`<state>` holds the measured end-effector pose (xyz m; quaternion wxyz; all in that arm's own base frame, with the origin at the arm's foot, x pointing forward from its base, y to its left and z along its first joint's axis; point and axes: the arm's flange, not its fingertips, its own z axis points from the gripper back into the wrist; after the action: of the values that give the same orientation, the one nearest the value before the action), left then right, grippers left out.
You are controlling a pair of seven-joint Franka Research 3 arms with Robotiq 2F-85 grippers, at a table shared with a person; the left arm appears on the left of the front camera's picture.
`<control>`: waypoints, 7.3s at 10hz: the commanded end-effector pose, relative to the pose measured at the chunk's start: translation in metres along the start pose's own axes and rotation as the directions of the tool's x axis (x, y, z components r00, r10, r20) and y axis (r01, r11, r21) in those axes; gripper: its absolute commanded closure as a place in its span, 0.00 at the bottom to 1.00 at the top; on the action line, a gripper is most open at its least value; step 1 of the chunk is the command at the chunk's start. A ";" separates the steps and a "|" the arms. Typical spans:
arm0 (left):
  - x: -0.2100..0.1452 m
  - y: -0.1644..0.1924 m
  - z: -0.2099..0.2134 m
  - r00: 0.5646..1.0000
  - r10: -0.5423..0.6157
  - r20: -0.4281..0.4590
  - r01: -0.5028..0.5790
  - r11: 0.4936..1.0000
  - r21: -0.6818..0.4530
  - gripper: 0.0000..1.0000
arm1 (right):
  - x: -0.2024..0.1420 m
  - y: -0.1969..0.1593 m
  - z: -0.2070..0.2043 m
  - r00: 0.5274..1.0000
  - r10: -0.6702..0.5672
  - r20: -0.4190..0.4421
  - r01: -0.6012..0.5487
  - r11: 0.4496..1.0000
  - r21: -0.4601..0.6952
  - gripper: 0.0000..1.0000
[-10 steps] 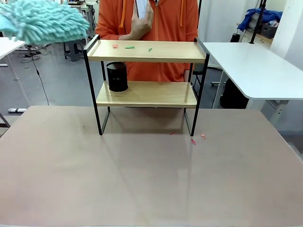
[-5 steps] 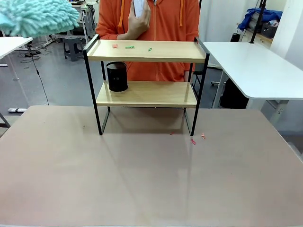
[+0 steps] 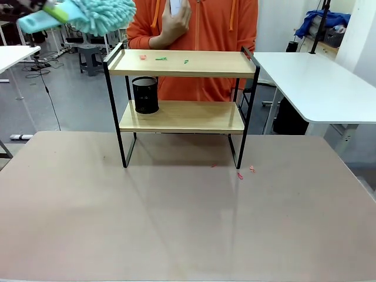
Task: Clean the shelf.
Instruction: Clean the remaining tier of the Shelf with the Duster once objects are removed, then hand the Duster back to the human.
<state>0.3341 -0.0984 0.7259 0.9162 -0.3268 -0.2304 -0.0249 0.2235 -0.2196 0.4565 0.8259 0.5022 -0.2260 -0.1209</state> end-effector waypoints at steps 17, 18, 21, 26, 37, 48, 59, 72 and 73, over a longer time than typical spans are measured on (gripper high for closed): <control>0.010 -0.032 -0.125 0.890 -0.225 -0.396 0.212 0.974 -0.079 1.00 | 0.000 0.001 -0.003 1.000 0.026 0.013 -0.026 0.999 0.019 0.00; 0.010 -0.031 -0.122 0.861 -0.252 -0.442 0.230 0.968 -0.104 1.00 | 0.000 0.001 -0.003 1.000 0.026 0.013 -0.026 0.999 0.019 0.00; 0.002 -0.017 -0.090 0.593 -0.437 -0.676 0.305 0.899 -0.313 1.00 | 0.000 0.001 -0.003 1.000 0.026 0.013 -0.026 0.999 0.019 0.00; -0.009 -0.007 -0.069 0.568 -0.487 -0.664 0.301 0.873 -0.383 1.00 | 0.000 0.001 -0.003 1.000 0.026 0.013 -0.026 0.999 0.019 0.00; -0.042 0.252 0.122 0.946 0.324 0.016 -0.312 0.924 -0.221 1.00 | 0.000 0.001 -0.003 1.000 0.026 0.013 -0.026 0.999 0.019 0.00; -0.015 0.277 0.062 0.948 0.317 0.025 -0.315 0.947 -0.058 1.00 | 0.000 0.001 -0.003 1.000 0.026 0.013 -0.026 0.999 0.019 0.00; -0.031 0.198 0.147 0.983 -0.183 -0.012 0.157 0.876 -0.455 0.88 | 0.028 0.147 0.000 0.936 0.351 0.010 -0.351 0.933 0.075 0.00; -0.055 0.067 0.027 0.571 -0.680 -0.459 0.265 0.682 -0.682 0.88 | 0.027 0.279 -0.169 0.850 0.482 -0.215 -0.380 0.842 0.383 0.00; -0.056 0.059 0.015 0.527 -0.699 -0.484 0.256 0.673 -0.694 0.88 | 0.027 0.295 -0.194 0.832 0.481 -0.278 -0.356 0.845 0.398 0.00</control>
<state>0.2837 -0.0578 0.6715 0.7527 -0.4687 0.0644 -0.4578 0.3121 0.0505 0.6303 0.7579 0.5831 -0.2208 0.1920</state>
